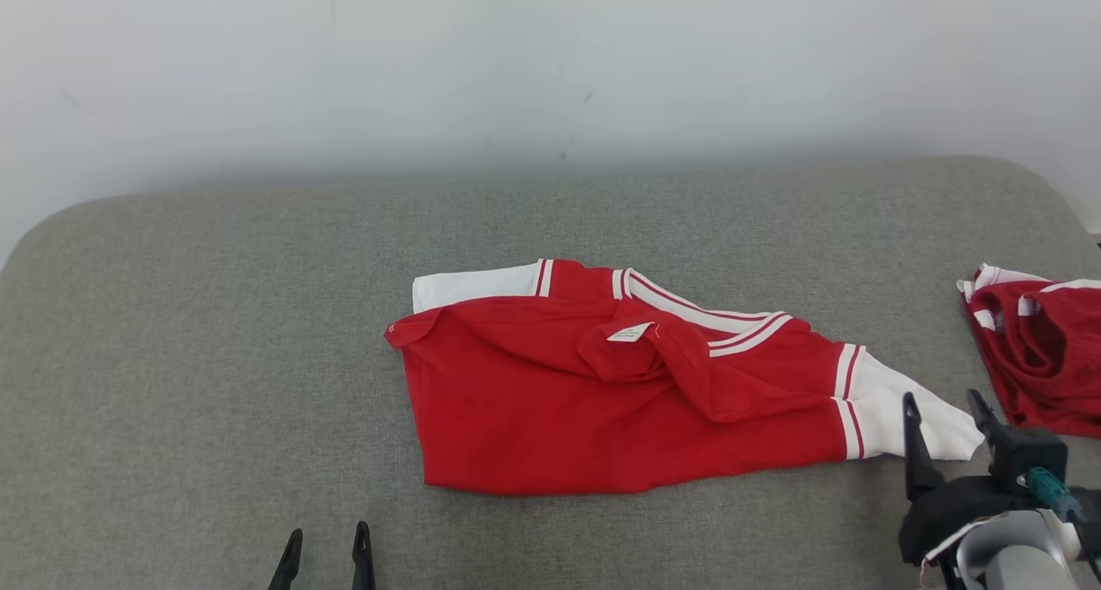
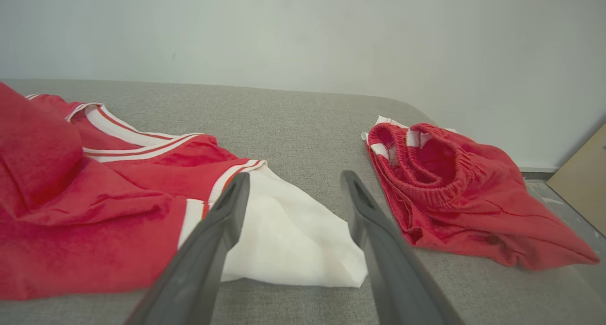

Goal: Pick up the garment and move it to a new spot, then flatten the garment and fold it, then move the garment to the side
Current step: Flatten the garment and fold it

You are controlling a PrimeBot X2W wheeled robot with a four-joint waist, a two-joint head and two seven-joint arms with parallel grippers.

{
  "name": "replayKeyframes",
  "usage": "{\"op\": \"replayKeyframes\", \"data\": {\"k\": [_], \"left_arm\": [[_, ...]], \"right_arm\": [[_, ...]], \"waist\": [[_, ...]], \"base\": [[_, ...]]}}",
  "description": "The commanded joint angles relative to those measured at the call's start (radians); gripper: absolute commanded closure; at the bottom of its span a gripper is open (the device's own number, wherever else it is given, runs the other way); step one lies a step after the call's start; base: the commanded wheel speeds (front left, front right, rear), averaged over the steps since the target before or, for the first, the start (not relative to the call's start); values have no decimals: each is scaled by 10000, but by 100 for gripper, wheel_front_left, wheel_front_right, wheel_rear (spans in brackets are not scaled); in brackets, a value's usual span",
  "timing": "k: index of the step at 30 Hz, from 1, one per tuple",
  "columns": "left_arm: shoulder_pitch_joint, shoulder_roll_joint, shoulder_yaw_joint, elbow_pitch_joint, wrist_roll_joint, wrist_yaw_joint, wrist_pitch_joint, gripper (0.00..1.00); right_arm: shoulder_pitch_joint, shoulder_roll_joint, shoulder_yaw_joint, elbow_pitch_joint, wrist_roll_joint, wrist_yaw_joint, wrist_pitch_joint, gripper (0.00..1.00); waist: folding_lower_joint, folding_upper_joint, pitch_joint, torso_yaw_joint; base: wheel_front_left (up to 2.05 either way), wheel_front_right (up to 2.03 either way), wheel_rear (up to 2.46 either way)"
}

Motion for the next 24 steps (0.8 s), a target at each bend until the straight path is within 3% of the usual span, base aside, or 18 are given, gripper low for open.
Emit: {"op": "replayKeyframes", "data": {"k": [1,5,12,18,24], "left_arm": [[145,-5,20,22,64,-48,-31,0],[40,-5,-39,60,56,-57,-31,0],[-95,-5,-209,54,-73,20,-31,0],[-144,-5,-323,83,-152,80,-31,0],[-122,-5,-360,70,-246,153,-31,0]], "right_arm": [[-52,83,85,-83,-81,-26,-40,0],[-452,209,871,-437,132,-26,-42,0],[-1372,266,3444,-684,847,-26,-39,0],[-2206,89,5049,249,1195,-26,-40,0],[-2896,71,5664,1323,1276,-26,-40,0]], "waist": [[1,0,18,26],[1,0,105,165],[1,0,327,562],[1,0,423,994],[1,0,497,1256]], "base": [[0,0,0],[0,0,0],[0,0,0],[0,0,0],[0,0,0]]}}
